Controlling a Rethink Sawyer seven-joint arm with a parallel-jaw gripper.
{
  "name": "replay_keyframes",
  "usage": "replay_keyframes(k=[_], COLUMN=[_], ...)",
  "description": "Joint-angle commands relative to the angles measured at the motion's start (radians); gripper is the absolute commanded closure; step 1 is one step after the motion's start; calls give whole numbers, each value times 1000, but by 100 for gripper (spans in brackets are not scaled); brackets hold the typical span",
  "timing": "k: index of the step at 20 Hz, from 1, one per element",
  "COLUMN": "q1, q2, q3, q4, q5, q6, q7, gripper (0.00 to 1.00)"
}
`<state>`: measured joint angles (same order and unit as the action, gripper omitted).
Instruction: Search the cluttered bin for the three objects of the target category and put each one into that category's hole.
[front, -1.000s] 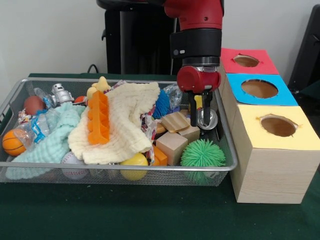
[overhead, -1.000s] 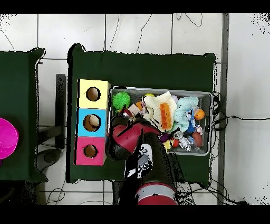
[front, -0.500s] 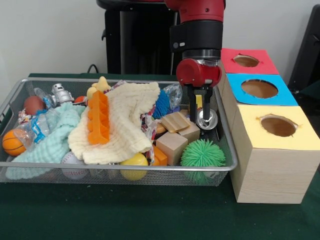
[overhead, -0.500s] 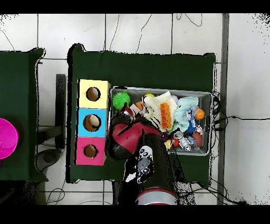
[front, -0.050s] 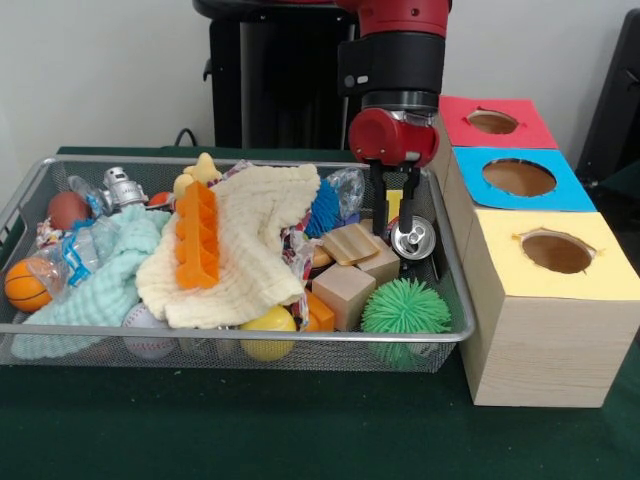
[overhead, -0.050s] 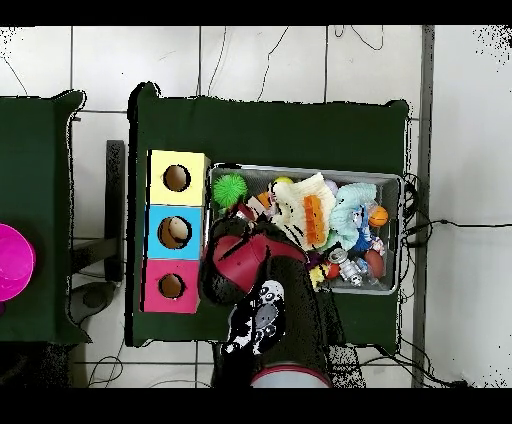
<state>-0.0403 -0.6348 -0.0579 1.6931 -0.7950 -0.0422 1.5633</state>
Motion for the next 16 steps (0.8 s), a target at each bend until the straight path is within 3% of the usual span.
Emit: replay_keyframes(k=[1,7,12,16], q1=[93,109,159,171], q2=[61,40,114,151], q3=[-116,-135,-221,-243], q4=[-70,-58,-75,-64], q5=[-32,-54,-9,15], q6=[43,-24,-151,-195], q7=[91,64,90,97], gripper=[0,0,0,0])
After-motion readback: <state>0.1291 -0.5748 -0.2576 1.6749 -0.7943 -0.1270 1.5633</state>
